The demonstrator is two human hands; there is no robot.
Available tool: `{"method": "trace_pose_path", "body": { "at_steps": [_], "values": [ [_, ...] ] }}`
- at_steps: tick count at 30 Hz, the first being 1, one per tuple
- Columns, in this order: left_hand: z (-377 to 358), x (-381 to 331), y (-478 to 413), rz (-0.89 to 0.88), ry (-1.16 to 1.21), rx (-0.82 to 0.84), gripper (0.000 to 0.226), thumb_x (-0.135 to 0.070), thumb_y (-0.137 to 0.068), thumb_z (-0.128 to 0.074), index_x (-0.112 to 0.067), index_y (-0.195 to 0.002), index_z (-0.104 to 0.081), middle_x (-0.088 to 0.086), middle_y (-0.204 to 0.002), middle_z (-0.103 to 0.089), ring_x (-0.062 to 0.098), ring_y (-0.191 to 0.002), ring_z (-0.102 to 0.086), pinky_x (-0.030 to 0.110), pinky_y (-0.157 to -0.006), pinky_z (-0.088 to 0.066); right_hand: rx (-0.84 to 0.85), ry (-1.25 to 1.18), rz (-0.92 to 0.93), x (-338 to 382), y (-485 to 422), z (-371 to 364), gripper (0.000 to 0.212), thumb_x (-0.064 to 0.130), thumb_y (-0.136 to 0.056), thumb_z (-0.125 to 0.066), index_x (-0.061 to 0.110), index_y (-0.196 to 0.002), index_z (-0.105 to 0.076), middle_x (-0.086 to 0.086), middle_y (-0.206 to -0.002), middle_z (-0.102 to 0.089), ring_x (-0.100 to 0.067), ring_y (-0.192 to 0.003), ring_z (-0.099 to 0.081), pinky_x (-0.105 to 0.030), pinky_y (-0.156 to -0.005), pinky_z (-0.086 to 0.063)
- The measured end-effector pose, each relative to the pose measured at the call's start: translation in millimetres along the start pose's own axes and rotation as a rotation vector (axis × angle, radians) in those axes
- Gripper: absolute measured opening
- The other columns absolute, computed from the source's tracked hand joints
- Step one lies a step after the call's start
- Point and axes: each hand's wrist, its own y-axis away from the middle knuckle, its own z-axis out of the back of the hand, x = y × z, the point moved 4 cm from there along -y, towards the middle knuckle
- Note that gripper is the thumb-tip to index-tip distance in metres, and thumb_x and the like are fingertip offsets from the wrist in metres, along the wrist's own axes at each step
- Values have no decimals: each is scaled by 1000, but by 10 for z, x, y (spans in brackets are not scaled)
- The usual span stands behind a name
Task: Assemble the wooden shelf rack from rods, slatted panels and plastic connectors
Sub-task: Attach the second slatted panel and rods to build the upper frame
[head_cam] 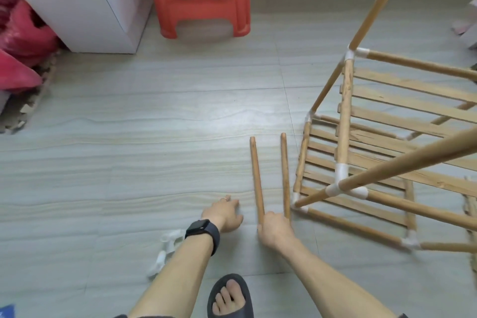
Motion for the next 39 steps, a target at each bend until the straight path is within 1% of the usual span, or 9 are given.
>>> {"method": "trace_pose_path", "body": {
  "at_steps": [5, 7, 9, 12, 16, 21, 26, 31, 39],
  "values": [
    [548, -110, 336, 5, 523, -166, 77, -54, -102, -45, -10, -160, -18, 14, -158, -38, 31, -141, -43, 41, -116, -35, 25, -239, 196, 182, 445, 415, 35, 37, -98, -48, 7, -99, -68, -15, -97, -75, -32, -97, -71, -41, -86, -57],
    [794, -177, 566, -16, 817, -243, 75, -52, -102, -47, -13, -158, -17, 11, -142, -55, 25, -116, -64, 45, -99, -49, -16, -207, 295, 229, 687, 643, 29, 37, -97, -51, 12, -97, -64, -10, -95, -73, -30, -93, -69, -39, -81, -56],
    [1080, -251, 845, -87, 1024, -360, 53, -44, -104, -47, -14, -145, -34, 7, -124, -68, 18, -91, -71, 43, -85, -54, -77, -115, 364, 251, 982, 879, 26, 41, -97, -51, 17, -101, -60, -7, -98, -70, -30, -93, -65, -39, -78, -53],
    [1502, -378, 1322, -205, 1150, -583, 26, -32, -107, -42, -11, -123, -46, 6, -109, -73, 21, -79, -73, 49, -87, -57, -156, -61, 428, 216, 1465, 1214, 27, 45, -96, -48, 20, -104, -54, -5, -98, -63, -30, -89, -61, -41, -76, -53],
    [1977, -588, 2061, -336, 1143, -765, 20, -35, -108, -41, -19, -114, -50, 5, -107, -75, 22, -82, -73, 35, -70, -51, -226, -71, 474, 40, 2162, 1636, 23, 50, -85, -43, 28, -91, -49, 4, -85, -55, -23, -78, -58, -37, -67, -50],
    [2340, -1017, 3065, -608, 1195, -898, 36, -20, -106, -50, -31, -138, -36, 1, -101, -77, 25, -70, -75, 39, -71, -58, -375, -128, 542, -306, 3014, 2085, 22, 51, -81, -49, 30, -85, -48, 4, -82, -61, -19, -76, -60, -40, -71, -55],
    [2374, -1774, 3723, -863, 1293, -793, 31, -10, -102, -58, -23, -128, -46, 12, -104, -76, 36, -81, -75, 46, -76, -63, -764, -314, 604, -719, 3601, 2627, 4, 37, -94, -55, 33, -94, -54, 6, -79, -62, -11, -67, -59, -34, -64, -56],
    [2098, -2478, 3772, -927, 1104, -810, 28, -18, -98, -65, -20, -118, -46, 10, -101, -76, 24, -87, -76, 38, -78, -59, -1100, -390, 447, -1291, 3733, 3012, 19, 48, -103, -47, 31, -102, -58, 10, -81, -62, -8, -70, -59, -26, -58, -49],
    [1731, -2739, 3355, -833, 553, -896, 21, -31, -98, -64, -26, -117, -56, -7, -103, -71, 5, -97, -66, 9, -66, -49, -940, -329, 401, -1928, 3279, 2802, 20, 51, -102, -42, 38, -106, -56, 15, -92, -59, -8, -83, -60, -39, -76, -57]
  ]
}}
